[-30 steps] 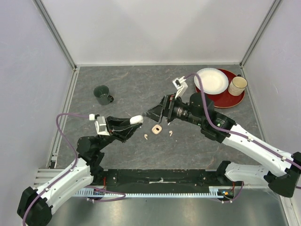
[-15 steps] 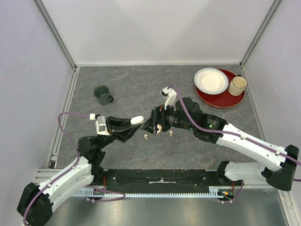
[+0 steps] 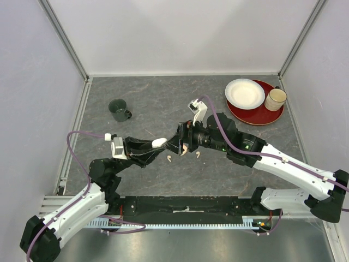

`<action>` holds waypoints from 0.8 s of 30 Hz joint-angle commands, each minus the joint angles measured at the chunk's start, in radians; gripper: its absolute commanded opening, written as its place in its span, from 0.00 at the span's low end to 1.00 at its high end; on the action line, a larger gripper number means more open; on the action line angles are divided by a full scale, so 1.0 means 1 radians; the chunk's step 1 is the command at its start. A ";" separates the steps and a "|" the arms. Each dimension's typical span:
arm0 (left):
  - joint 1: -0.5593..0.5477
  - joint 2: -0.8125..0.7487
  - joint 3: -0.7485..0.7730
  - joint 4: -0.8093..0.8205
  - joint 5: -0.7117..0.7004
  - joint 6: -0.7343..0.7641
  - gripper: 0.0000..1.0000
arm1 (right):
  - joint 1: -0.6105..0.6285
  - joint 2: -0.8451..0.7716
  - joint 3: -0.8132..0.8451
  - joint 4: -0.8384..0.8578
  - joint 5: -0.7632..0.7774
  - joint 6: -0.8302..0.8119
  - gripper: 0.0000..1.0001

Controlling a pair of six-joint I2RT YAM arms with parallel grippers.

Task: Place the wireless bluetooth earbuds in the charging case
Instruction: Open the charging case.

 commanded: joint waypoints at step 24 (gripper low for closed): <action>-0.004 -0.030 0.013 -0.090 0.030 0.062 0.02 | -0.007 -0.038 0.018 0.177 0.012 0.027 0.97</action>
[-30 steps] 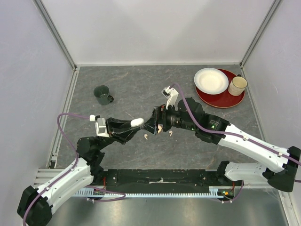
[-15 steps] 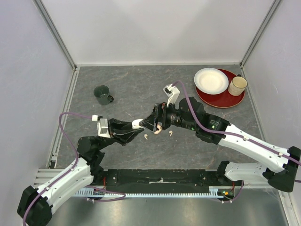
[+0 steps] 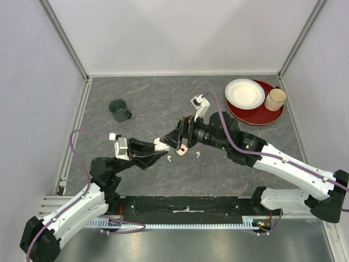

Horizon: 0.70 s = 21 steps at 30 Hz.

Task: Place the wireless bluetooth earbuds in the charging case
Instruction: Open the charging case, then pick up the earbud from the center of the board.

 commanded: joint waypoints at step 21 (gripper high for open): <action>-0.002 -0.349 -0.026 -0.387 -0.071 0.126 0.02 | -0.250 0.083 -0.156 -0.303 0.363 0.078 0.70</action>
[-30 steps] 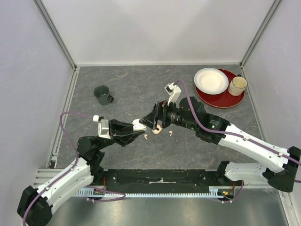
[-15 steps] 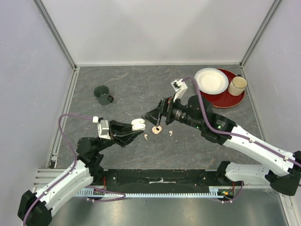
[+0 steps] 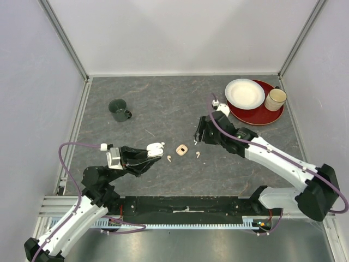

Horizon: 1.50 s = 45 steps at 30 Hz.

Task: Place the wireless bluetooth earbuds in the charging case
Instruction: Pick up the earbud from the center of the board.

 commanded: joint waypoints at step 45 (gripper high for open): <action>-0.004 -0.094 0.012 -0.170 -0.024 0.105 0.02 | -0.043 0.679 0.231 -0.001 0.108 0.046 0.47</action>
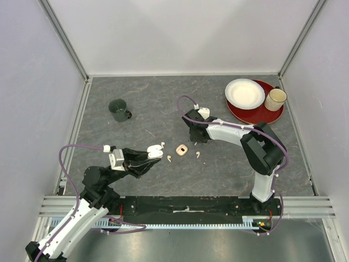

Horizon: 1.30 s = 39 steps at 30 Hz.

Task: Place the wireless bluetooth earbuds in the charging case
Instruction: Pick up the earbud from the center of the board.

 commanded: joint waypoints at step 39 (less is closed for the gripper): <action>-0.004 0.011 0.007 0.036 -0.030 0.012 0.02 | -0.002 -0.086 0.008 0.042 0.021 -0.069 0.12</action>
